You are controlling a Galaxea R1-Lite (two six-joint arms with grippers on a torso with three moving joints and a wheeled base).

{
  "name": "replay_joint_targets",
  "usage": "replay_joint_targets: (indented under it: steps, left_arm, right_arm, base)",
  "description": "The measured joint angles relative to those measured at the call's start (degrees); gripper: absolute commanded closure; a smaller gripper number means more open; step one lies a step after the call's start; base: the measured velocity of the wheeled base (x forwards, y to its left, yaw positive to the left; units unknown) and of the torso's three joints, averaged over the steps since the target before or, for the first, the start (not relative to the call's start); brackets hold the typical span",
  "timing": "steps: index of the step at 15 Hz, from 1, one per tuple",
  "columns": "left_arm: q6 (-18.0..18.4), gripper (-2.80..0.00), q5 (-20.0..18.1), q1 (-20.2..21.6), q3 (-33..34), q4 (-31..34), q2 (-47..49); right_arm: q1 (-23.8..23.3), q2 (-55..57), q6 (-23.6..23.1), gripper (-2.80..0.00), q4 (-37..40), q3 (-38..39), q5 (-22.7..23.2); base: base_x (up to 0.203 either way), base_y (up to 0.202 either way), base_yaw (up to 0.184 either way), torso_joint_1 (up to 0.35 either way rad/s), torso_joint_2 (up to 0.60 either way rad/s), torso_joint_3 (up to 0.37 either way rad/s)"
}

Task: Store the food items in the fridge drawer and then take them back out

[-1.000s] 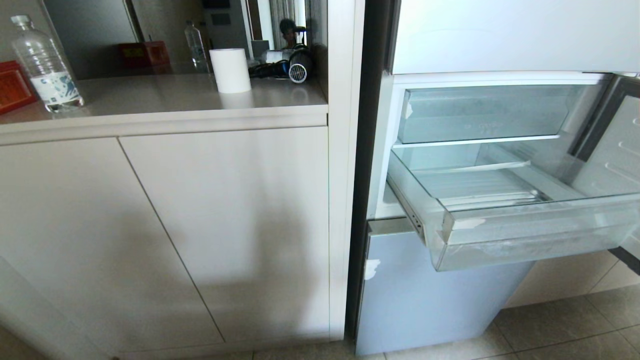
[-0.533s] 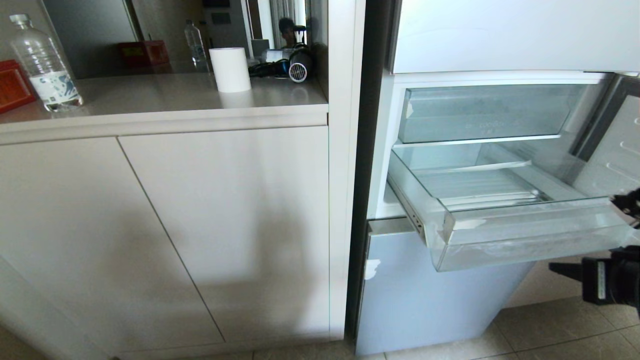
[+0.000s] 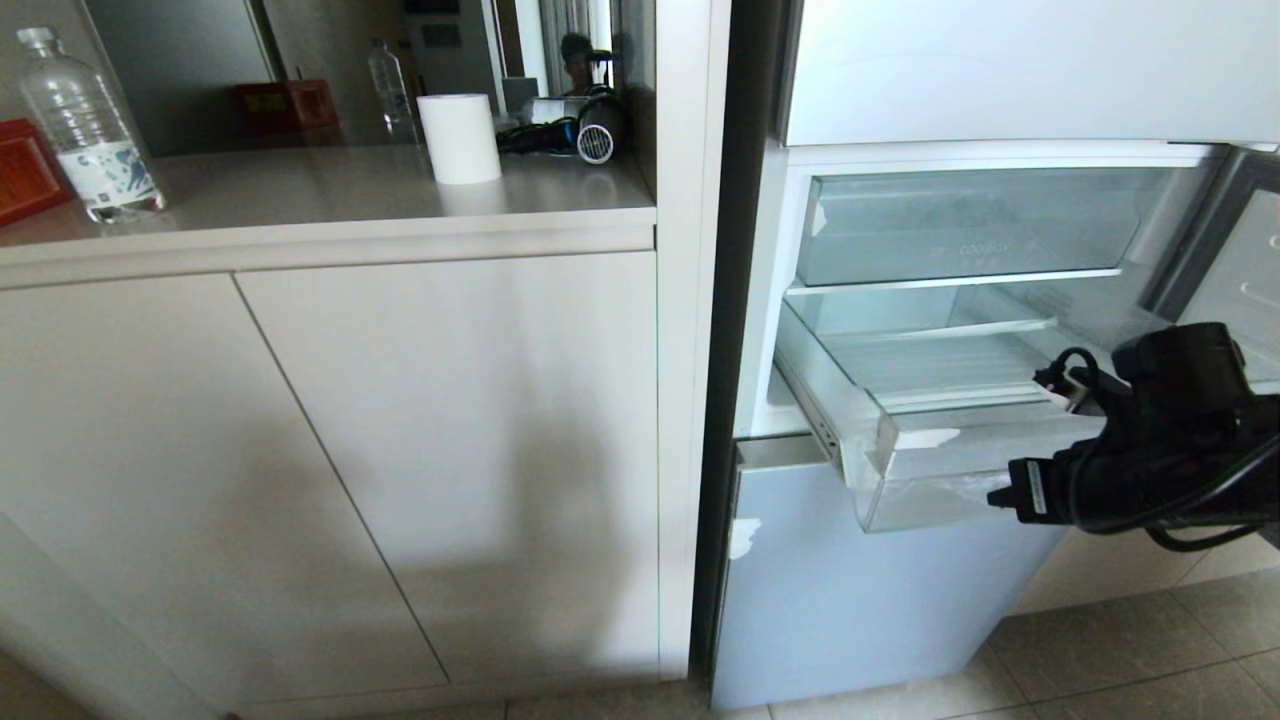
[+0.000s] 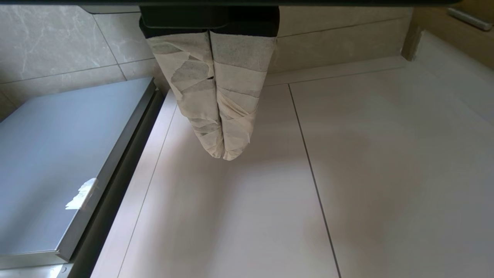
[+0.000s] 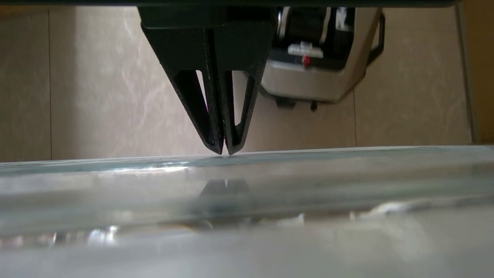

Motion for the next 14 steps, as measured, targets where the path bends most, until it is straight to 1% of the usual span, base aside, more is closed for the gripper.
replay_joint_targets:
  steps: [2,3,7,9,11,12,14]
  left_arm:
    - [0.0,0.00,0.0,0.0,0.0,0.0,0.0]
    - [0.0,0.00,0.0,0.0,0.0,0.0,0.0]
    - [0.0,0.00,0.0,0.0,0.0,0.0,0.0]
    - [0.0,0.00,0.0,0.0,0.0,0.0,0.0]
    - [0.0,0.00,0.0,0.0,0.0,0.0,0.0]
    - [0.0,0.00,0.0,0.0,0.0,0.0,0.0]
    - [0.0,0.00,0.0,0.0,0.0,0.0,0.0]
  right_arm:
    - [0.2,4.9,0.3,0.00,-1.6,-4.5,0.8]
    - [0.4,7.1,0.4,0.00,-3.5,-6.2,1.5]
    - [2.3,18.4,1.1,0.00,-19.3,-12.1,3.0]
    - [3.0,24.3,3.3,0.00,-29.1,-16.2,3.1]
    - [3.4,28.9,7.4,0.00,-39.0,-19.7,3.1]
    - [3.5,30.0,8.5,0.00,-41.2,-20.2,3.2]
    - [3.6,30.8,10.0,0.00,-41.6,-20.8,3.2]
  base:
    - [0.000,0.000,0.000,0.000,0.00,0.000]
    - [0.000,0.000,0.000,0.000,0.00,0.000]
    - [0.000,0.000,0.000,0.000,0.00,0.000]
    - [0.000,0.000,0.000,0.000,0.00,0.000]
    - [0.000,0.000,0.000,0.000,0.00,0.000]
    - [0.000,0.000,0.000,0.000,0.00,0.000]
    - [0.000,0.000,0.000,0.000,0.00,0.000]
